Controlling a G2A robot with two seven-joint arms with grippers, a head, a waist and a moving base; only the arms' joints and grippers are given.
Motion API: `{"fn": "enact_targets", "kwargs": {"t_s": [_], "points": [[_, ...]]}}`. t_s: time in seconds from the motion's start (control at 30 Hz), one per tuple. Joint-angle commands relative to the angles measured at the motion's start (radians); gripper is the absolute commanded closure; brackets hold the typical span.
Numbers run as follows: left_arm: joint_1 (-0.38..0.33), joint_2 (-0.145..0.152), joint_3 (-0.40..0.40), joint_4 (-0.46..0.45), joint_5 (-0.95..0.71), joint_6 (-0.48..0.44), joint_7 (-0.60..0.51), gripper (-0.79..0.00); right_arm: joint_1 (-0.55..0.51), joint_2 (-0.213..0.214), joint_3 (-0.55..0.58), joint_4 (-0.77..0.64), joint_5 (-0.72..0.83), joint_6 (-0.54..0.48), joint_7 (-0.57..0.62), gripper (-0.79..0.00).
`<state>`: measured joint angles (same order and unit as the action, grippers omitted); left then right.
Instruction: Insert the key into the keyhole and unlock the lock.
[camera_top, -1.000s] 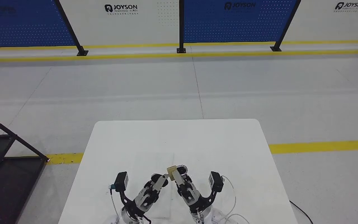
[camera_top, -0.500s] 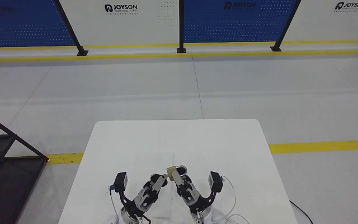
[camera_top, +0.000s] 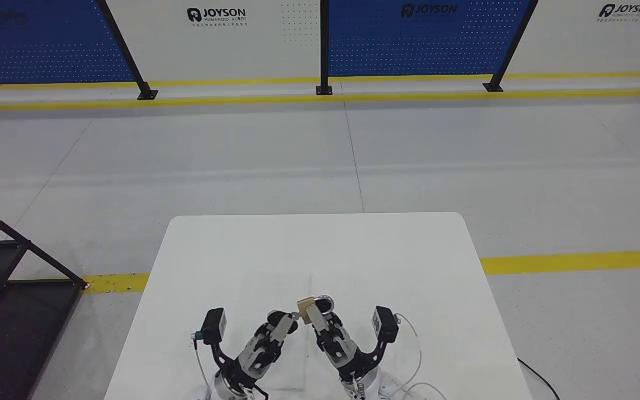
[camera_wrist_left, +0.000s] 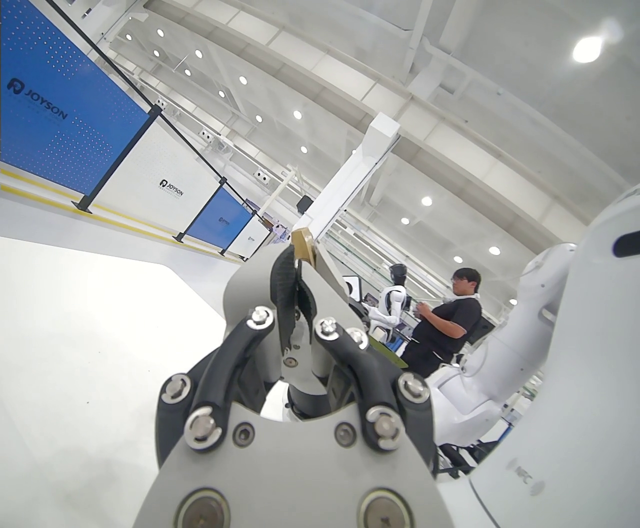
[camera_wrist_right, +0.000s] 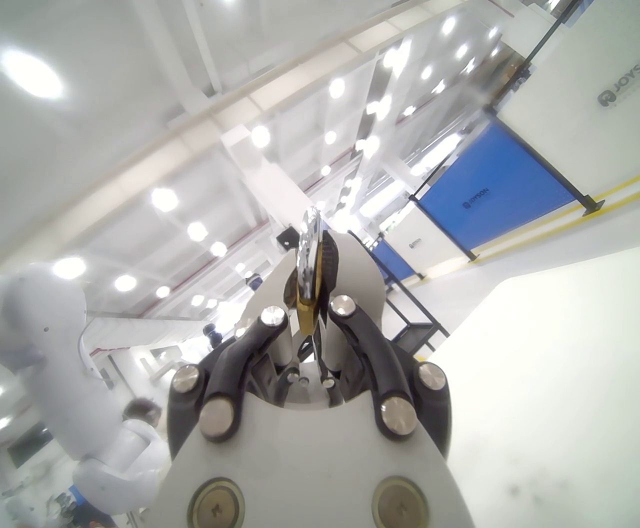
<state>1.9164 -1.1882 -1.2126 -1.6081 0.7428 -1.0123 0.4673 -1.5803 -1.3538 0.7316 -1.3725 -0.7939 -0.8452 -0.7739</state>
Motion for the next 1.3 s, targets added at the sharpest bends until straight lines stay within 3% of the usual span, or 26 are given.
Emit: {"fn": "enact_targets", "kwargs": {"t_s": [0.0,0.33,0.47,0.77,1.27], "points": [[-0.001,0.000,0.002,-0.001,0.001,0.000,0.001,-0.052,-0.001,0.000,0.001,-0.001,0.003,0.000,0.003,0.000],[-0.002,0.002,0.006,0.002,0.008,0.000,0.006,-0.046,-0.005,-0.001,0.007,-0.006,0.012,0.000,0.022,0.000],[-0.004,0.001,0.003,0.004,0.025,0.001,0.014,0.000,-0.006,-0.002,0.009,-0.008,0.017,0.001,0.029,0.000],[0.004,-0.006,-0.005,-0.005,0.130,0.043,0.093,0.000,-0.009,-0.002,0.013,-0.011,0.026,0.009,0.056,0.000],[0.018,-0.017,0.004,0.004,0.461,0.253,0.341,0.000,-0.019,-0.001,0.022,-0.023,0.038,0.025,0.089,0.000]]}}
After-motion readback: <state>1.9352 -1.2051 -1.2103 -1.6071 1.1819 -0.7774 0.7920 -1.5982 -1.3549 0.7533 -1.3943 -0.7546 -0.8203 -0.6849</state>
